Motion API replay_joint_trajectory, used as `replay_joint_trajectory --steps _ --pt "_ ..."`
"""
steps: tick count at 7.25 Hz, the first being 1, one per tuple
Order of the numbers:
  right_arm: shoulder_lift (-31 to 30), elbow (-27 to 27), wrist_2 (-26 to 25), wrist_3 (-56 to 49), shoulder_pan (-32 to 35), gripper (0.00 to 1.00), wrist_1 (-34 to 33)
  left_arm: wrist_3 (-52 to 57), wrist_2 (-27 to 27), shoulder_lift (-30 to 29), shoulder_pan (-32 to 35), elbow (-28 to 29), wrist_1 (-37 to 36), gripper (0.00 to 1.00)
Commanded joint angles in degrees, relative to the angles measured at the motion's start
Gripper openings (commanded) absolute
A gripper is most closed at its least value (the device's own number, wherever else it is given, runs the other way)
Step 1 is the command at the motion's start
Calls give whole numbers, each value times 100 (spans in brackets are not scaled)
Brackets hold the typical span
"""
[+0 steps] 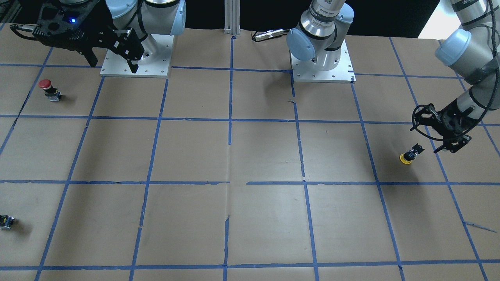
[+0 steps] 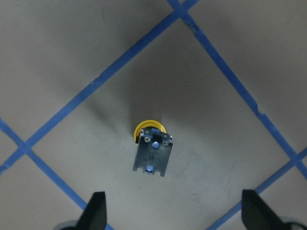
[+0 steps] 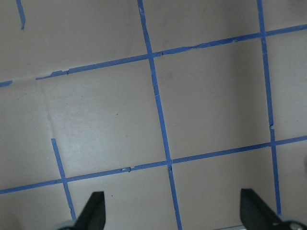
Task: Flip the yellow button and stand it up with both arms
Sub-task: 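Close the left gripper on the yellow button's dark base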
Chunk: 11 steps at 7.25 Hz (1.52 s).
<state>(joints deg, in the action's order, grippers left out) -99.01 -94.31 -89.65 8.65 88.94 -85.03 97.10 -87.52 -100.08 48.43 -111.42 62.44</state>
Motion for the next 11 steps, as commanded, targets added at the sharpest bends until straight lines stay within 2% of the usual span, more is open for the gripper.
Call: replay_joint_trajectory --steps 1,2,3,5,6,9,11 --pt "-4 0 -43 -21 0 100 4 824 51 -169 -9 -212 -520 99" --pt "13 0 18 -21 0 100 -13 932 -1 -169 0 -500 -1071 99" --pt "-4 0 -25 -30 0 100 -5 951 -324 -187 0 -625 -1311 98" --pt "5 9 9 -30 0 100 -22 986 -397 -239 0 -591 -1314 95" --pt "22 9 35 -30 0 100 -48 986 -389 -301 0 -574 -1331 90" --pt "13 0 36 -47 0 100 -49 1021 -354 -301 0 -582 -1314 88" --pt "31 9 -26 -65 -9 100 -66 1047 -362 -292 0 -591 -1279 79"
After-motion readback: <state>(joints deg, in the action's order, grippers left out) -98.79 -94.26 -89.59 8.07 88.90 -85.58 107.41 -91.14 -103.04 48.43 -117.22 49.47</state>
